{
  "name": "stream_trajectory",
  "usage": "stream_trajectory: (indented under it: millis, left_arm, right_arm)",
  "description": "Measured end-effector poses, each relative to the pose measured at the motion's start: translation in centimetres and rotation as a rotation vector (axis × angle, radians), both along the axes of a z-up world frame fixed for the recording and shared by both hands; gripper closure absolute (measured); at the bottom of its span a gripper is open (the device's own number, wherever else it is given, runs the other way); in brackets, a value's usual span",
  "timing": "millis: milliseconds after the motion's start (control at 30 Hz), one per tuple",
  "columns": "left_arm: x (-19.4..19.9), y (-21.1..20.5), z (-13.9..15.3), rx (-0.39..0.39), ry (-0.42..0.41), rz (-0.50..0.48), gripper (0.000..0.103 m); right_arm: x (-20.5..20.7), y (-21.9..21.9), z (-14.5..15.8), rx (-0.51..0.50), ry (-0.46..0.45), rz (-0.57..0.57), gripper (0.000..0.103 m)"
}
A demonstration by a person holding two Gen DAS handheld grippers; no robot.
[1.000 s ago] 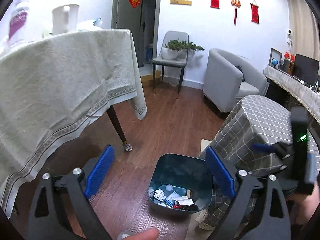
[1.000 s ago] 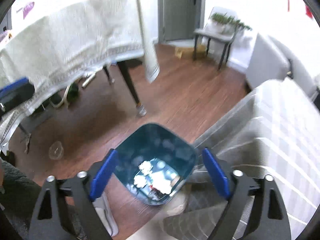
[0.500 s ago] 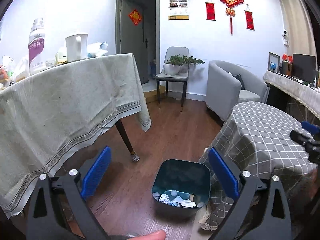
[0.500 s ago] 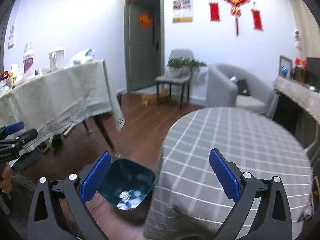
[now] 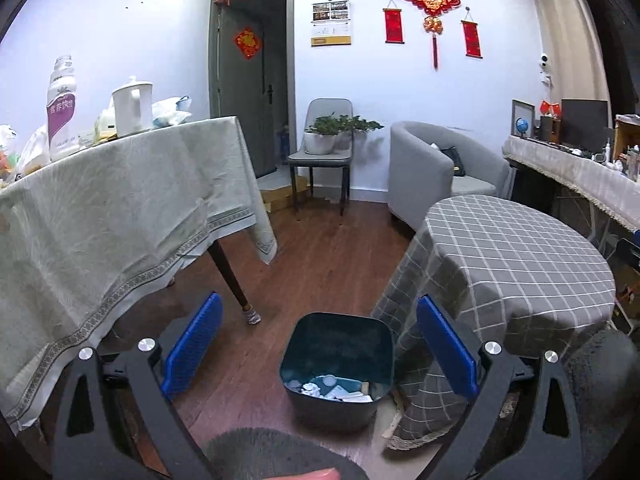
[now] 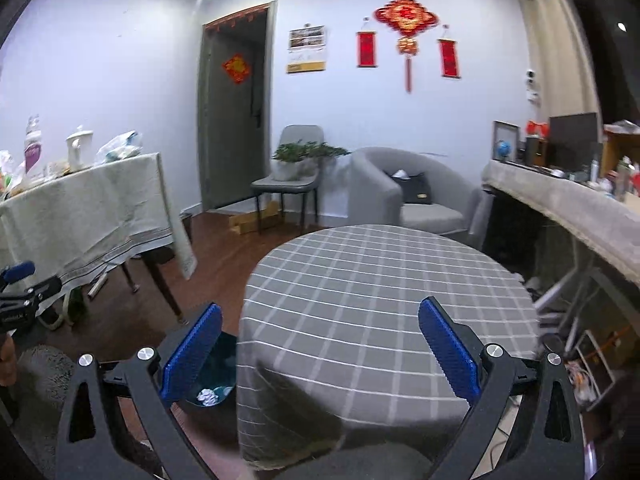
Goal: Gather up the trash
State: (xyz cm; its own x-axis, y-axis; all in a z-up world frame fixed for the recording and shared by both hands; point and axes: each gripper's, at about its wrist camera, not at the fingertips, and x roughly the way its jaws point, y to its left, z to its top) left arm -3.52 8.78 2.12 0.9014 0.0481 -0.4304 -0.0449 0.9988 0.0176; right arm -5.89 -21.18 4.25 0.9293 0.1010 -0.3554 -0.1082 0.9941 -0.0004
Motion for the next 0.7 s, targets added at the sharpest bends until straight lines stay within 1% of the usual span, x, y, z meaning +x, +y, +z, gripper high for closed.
stream_trajectory:
  millis: [133, 300, 533, 700]
  left_arm:
    - [-1.1, -1.1, -0.1, -0.007, 0.000, -0.027, 0.004]
    - [-2.0, -3.1, -0.2, 0.019, -0.011, -0.061, 0.004]
    - [-2.4, -3.3, -0.4, 0.015, -0.010, -0.021, 0.004]
    - [-3.4, -3.3, -0.4, 0.006, -0.008, -0.016, 0.004]
  right_arm:
    - [-1.9, -1.7, -0.2, 0.003, -0.019, -0.069, 0.004]
    - [-3.3, -2.4, -0.7, 0.007, 0.000, -0.068, 0.004]
    - [-4.7, -2.9, -0.7, 0.032, -0.001, 0.023, 0.004]
    - [-5.4, -3.4, -0.6, 0.061, -0.006, 0.073, 0.004]
